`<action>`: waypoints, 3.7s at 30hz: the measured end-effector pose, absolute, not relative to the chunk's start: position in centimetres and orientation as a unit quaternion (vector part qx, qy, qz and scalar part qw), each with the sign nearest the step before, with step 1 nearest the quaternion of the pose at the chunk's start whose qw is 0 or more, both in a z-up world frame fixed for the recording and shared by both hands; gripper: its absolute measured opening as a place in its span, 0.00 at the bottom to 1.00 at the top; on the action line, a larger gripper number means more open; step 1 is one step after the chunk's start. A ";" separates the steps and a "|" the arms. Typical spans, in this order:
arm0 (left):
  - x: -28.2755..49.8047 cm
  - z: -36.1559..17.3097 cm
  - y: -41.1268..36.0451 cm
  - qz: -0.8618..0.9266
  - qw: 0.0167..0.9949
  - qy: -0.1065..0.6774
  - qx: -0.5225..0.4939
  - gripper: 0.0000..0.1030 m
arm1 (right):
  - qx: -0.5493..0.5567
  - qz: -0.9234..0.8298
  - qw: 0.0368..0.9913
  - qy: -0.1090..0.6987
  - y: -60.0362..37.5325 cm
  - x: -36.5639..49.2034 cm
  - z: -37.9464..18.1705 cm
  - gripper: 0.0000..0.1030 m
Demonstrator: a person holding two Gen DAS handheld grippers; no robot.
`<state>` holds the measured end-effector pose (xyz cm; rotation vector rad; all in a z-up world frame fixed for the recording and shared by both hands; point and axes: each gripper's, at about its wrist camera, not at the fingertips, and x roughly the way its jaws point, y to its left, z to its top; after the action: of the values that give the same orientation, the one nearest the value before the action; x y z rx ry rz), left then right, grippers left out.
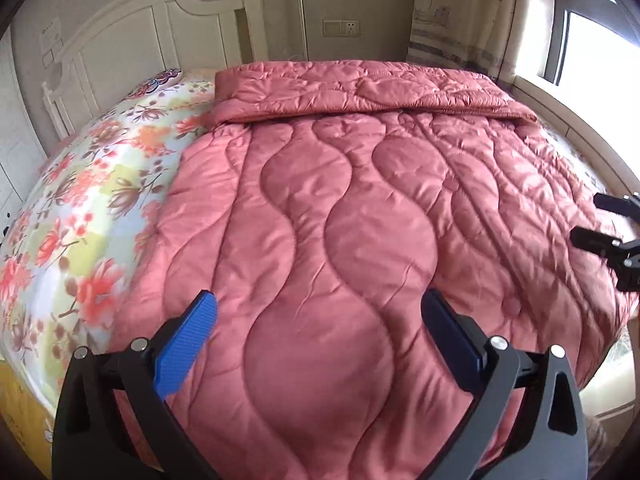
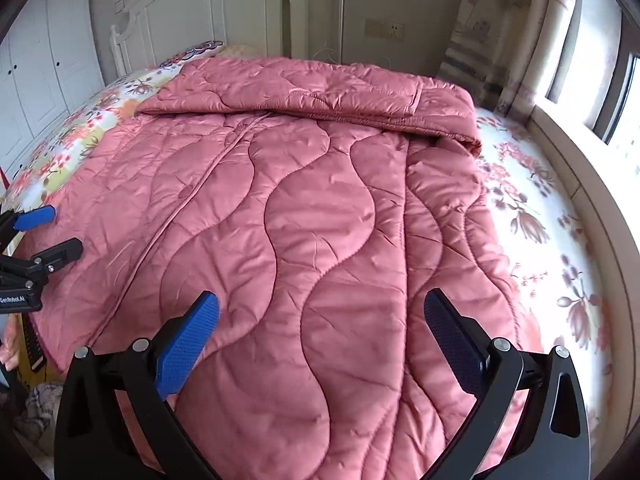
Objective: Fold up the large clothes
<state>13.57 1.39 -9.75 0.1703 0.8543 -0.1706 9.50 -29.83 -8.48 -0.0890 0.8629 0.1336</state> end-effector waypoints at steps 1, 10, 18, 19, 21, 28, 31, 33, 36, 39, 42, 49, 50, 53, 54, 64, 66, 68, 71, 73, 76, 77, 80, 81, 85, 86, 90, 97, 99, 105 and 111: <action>13.4 -10.6 1.8 -0.077 0.899 0.423 0.084 0.98 | -0.045 0.063 0.904 0.420 -29.7 9.4 -8.8 0.96; 11.5 -11.1 2.9 -0.077 0.906 0.407 0.082 0.98 | -0.036 0.056 0.902 0.427 -30.9 8.0 -10.2 0.96; 10.3 -12.2 4.8 -0.069 0.911 0.402 0.056 0.98 | -0.020 0.056 0.912 0.406 -32.9 4.4 -12.0 0.96; 10.3 -12.1 4.5 -0.067 0.911 0.403 0.061 0.98 | -0.019 0.053 0.912 0.406 -32.9 4.4 -12.0 0.96; 10.1 -11.6 4.5 -0.065 0.910 0.404 0.067 0.98 | -0.020 0.049 0.909 0.414 -32.7 4.5 -11.7 0.96; 8.8 -8.1 9.3 -0.018 0.935 0.353 0.021 0.98 | -0.025 0.005 0.926 0.378 -35.3 1.9 -8.7 0.96; 9.4 -8.9 12.3 0.004 0.927 0.375 -0.021 0.98 | 0.000 -0.029 0.921 0.387 -37.9 1.2 -9.0 0.96; 9.6 -9.9 14.2 0.001 0.916 0.395 -0.065 0.98 | 0.022 -0.042 0.917 0.396 -39.3 0.7 -9.5 0.96; 9.5 -11.1 15.4 0.007 0.909 0.407 -0.087 0.97 | 0.045 -0.046 0.909 0.411 -40.5 0.6 -10.6 0.96; 9.2 -11.5 14.6 -0.005 0.911 0.405 -0.078 0.94 | 0.067 -0.032 0.903 0.423 -40.4 0.9 -11.5 0.95; 9.0 -11.6 13.1 -0.035 0.912 0.404 -0.068 0.83 | 0.081 -0.006 0.906 0.416 -39.5 1.0 -11.4 0.79; 8.7 -11.5 13.3 -0.045 0.914 0.396 -0.072 0.76 | 0.108 0.010 0.904 0.414 -40.8 0.3 -11.0 0.69; 8.6 -11.5 14.0 -0.042 0.914 0.394 -0.084 0.76 | 0.121 0.006 0.903 0.413 -41.6 0.1 -11.0 0.71; 8.4 -11.5 15.3 -0.039 0.914 0.390 -0.107 0.82 | 0.158 -0.003 0.895 0.417 -43.6 -0.5 -11.3 0.82; 8.4 -11.5 15.5 -0.040 0.914 0.389 -0.109 0.83 | 0.164 -0.002 0.894 0.417 -43.7 -0.6 -11.4 0.82; 8.1 -11.7 10.9 -0.076 0.916 0.390 -0.051 0.79 | 0.136 0.083 0.903 0.400 -37.8 0.8 -11.5 0.34; 7.9 -11.8 10.4 -0.077 0.918 0.387 -0.033 0.63 | 0.152 0.096 0.903 0.391 -37.5 1.0 -11.8 0.27; 7.7 -11.8 10.5 -0.086 0.918 0.385 -0.038 0.43 | 0.155 0.097 0.906 0.381 -37.4 0.9 -11.9 0.24; 7.7 -11.8 11.3 -0.116 0.913 0.384 -0.080 0.25 | 0.180 0.105 0.904 0.374 -38.1 0.7 -12.0 0.23; 7.4 -11.6 11.3 -0.118 0.915 0.377 -0.086 0.23 | 0.184 0.108 0.903 0.372 -38.3 0.6 -12.0 0.23; 7.0 -11.0 11.3 -0.120 0.918 0.368 -0.085 0.21 | 0.183 0.113 0.905 0.367 -38.4 0.4 -11.7 0.23; 6.8 -10.7 11.4 -0.121 0.919 0.364 -0.085 0.21 | 0.181 0.116 0.906 0.365 -38.3 0.3 -11.5 0.23; 6.0 -9.7 11.9 -0.131 0.921 0.356 -0.092 0.21 | 0.177 0.133 0.911 0.348 -38.4 -0.4 -10.6 0.23; 5.5 -9.4 12.2 -0.137 0.920 0.354 -0.095 0.21 | 0.179 0.142 0.912 0.341 -38.6 -0.7 -10.2 0.23; 2.8 -8.2 13.2 -0.172 0.918 0.340 -0.108 0.21 | 0.195 0.197 0.911 0.304 -39.3 -2.8 -8.1 0.23; 1.9 -7.9 13.5 -0.182 0.919 0.332 -0.109 0.21 | 0.195 0.210 0.912 0.294 -39.4 -3.4 -7.5 0.23; -1.8 -5.8 14.8 -0.225 0.922 0.292 -0.114 0.21 | 0.187 0.270 0.913 0.243 -39.3 -6.6 -4.1 0.22; -2.4 -0.4 18.6 -0.298 0.909 0.195 -0.217 0.22 | 0.214 0.317 0.913 0.143 -39.8 -8.5 1.8 0.22; -0.3 0.9 18.7 -0.296 0.909 0.187 -0.225 0.24 | 0.213 0.305 0.919 0.134 -40.0 -7.1 3.1 0.22; 8.6 5.3 15.8 -0.260 0.934 0.165 -0.181 0.31 | 0.210 0.235 0.939 0.141 -40.7 2.3 5.3 0.22; 22.0 5.5 14.1 -0.186 0.935 0.234 -0.189 0.42 | 0.217 0.175 0.935 0.221 -40.9 14.4 3.3 0.23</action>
<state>21.96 14.11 5.45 -0.3863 0.4794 -0.3800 14.38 -40.93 3.35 0.4431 0.4513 0.3582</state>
